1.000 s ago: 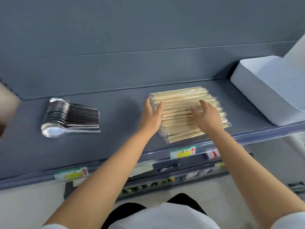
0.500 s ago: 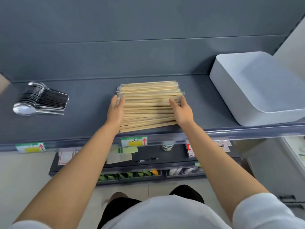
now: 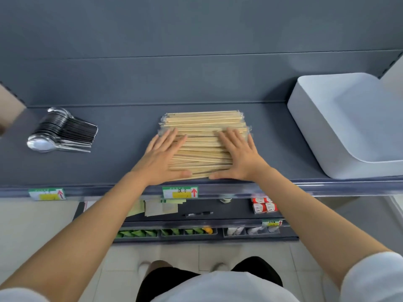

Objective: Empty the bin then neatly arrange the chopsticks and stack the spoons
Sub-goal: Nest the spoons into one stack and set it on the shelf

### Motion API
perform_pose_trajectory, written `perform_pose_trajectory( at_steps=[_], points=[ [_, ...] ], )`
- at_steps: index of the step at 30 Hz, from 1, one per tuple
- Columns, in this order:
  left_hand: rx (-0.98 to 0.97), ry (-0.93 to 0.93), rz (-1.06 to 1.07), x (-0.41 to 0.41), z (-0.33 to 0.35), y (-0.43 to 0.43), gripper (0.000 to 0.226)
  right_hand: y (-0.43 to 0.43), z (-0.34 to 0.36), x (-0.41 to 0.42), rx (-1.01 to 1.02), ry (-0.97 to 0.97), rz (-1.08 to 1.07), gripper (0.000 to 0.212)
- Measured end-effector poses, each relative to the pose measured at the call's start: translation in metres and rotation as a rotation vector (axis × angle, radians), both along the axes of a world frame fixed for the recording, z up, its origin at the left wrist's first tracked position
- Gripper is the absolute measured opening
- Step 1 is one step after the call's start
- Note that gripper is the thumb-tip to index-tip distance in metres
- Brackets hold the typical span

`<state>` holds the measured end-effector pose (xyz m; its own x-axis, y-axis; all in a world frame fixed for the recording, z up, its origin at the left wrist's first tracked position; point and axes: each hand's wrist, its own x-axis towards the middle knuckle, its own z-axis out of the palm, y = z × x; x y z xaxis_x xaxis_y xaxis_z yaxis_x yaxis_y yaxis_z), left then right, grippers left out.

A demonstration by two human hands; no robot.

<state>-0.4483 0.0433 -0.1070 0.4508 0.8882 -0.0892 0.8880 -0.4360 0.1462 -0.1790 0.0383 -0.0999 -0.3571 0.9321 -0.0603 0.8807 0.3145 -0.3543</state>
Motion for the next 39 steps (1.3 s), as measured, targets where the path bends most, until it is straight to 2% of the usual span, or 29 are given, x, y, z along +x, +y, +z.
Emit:
perform_pose_trajectory(
  at_steps=[4, 6, 8, 11, 16, 18, 21, 25, 29, 31, 34, 39],
  points=[
    [0.000, 0.096, -0.040, -0.007, 0.002, 0.014, 0.097, 0.003, -0.011, -0.012, 0.072, -0.063, -0.022, 0.120],
    [0.029, 0.088, -0.038, -0.009, 0.003, 0.014, 0.100, 0.004, -0.009, -0.015, 0.089, -0.104, -0.032, 0.123],
    [0.068, 0.083, -0.039, -0.007, 0.005, 0.013, 0.111, 0.008, -0.004, -0.014, 0.108, -0.208, -0.039, 0.137],
    [0.062, 0.084, -0.085, -0.001, 0.017, 0.023, 0.143, 0.023, 0.010, -0.013, 0.125, -0.336, -0.032, 0.154],
    [-0.107, 0.212, -0.109, 0.013, 0.032, 0.061, 0.168, 0.059, 0.019, -0.022, -0.031, -0.479, 0.097, 0.158],
    [-0.219, 0.225, -0.082, 0.016, 0.035, 0.074, 0.169, 0.069, 0.018, -0.021, -0.119, -0.441, 0.133, 0.153],
    [-0.302, 0.241, -0.078, 0.020, 0.038, 0.088, 0.169, 0.081, 0.017, -0.020, -0.137, -0.418, 0.140, 0.151],
    [-0.281, 0.277, -0.062, 0.024, 0.045, 0.110, 0.171, 0.094, 0.017, -0.024, -0.126, -0.469, 0.141, 0.151],
    [-0.281, 0.310, -0.100, 0.031, 0.048, 0.118, 0.176, 0.106, 0.030, -0.030, -0.052, -0.626, 0.186, 0.157],
    [-0.371, 0.297, -0.083, 0.033, 0.045, 0.121, 0.178, 0.117, 0.037, -0.033, -0.133, -0.664, 0.166, 0.162],
    [-0.438, 0.316, -0.055, 0.033, 0.043, 0.127, 0.178, 0.127, 0.042, -0.037, -0.343, -0.611, 0.123, 0.165],
    [-0.446, 0.288, -0.054, 0.030, 0.041, 0.128, 0.174, 0.126, 0.035, -0.035, -0.320, -0.568, 0.143, 0.161]
  ],
)
